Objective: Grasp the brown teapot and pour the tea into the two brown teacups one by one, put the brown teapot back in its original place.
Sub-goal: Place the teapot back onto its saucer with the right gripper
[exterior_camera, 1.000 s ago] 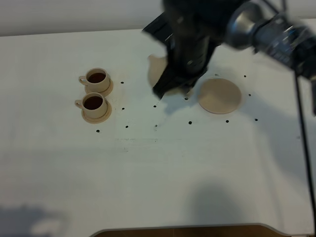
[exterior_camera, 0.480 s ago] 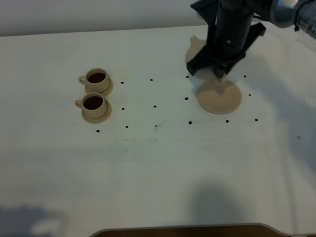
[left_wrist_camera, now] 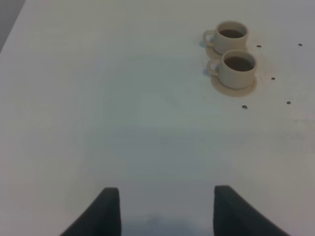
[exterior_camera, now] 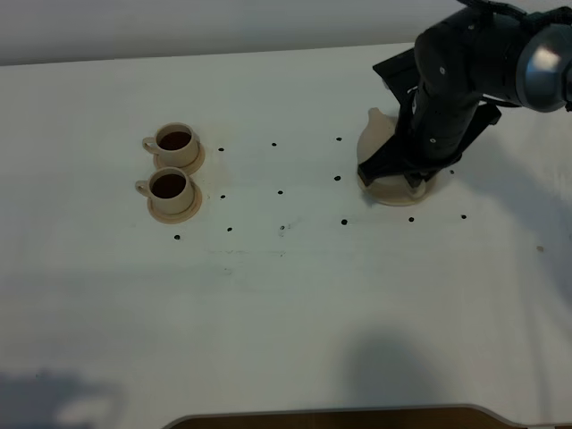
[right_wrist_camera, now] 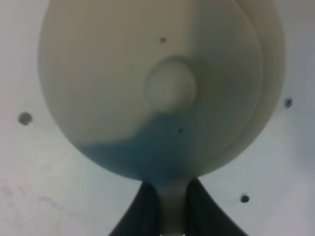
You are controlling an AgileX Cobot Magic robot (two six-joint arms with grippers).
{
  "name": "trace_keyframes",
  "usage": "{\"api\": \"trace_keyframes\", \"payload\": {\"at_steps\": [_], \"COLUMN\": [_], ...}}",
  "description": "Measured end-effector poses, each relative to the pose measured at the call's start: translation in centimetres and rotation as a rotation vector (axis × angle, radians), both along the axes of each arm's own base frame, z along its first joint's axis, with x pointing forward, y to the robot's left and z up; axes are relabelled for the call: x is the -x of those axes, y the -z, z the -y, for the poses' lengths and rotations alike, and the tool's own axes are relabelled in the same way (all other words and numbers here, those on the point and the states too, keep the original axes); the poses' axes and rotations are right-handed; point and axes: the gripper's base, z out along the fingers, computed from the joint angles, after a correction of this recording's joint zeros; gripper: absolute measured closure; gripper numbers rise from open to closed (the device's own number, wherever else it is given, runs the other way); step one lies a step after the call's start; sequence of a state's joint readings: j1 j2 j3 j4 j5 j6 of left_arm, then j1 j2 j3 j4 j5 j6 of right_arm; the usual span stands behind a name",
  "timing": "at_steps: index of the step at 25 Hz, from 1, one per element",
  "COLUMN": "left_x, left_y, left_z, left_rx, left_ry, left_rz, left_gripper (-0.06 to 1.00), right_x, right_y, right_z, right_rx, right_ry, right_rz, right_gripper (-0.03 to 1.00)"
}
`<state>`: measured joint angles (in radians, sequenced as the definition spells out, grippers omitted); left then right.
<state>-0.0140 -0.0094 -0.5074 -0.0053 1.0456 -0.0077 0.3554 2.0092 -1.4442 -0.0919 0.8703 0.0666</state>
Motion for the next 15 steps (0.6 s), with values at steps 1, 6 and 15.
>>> {"api": "trace_keyframes", "payload": {"at_steps": [1,6,15], "left_x": [0.0,0.0,0.0], "left_y": [0.0,0.0,0.0], "left_z": [0.0,0.0,0.0], "left_rx": [0.0,0.0,0.0], "left_ry": [0.0,0.0,0.0], "left_rz": [0.0,0.0,0.0], "left_gripper": [0.48,0.48,0.48], "right_x": [0.0,0.2,-0.1], "right_y": [0.3,1.0,2.0], "right_z": [0.2,0.8,0.6], "right_rx": [0.0,0.017,0.005], "right_ry": [0.006,0.023,0.029], "right_rz": [0.004,0.015,0.015], "right_gripper": [0.85,0.85,0.85]}}
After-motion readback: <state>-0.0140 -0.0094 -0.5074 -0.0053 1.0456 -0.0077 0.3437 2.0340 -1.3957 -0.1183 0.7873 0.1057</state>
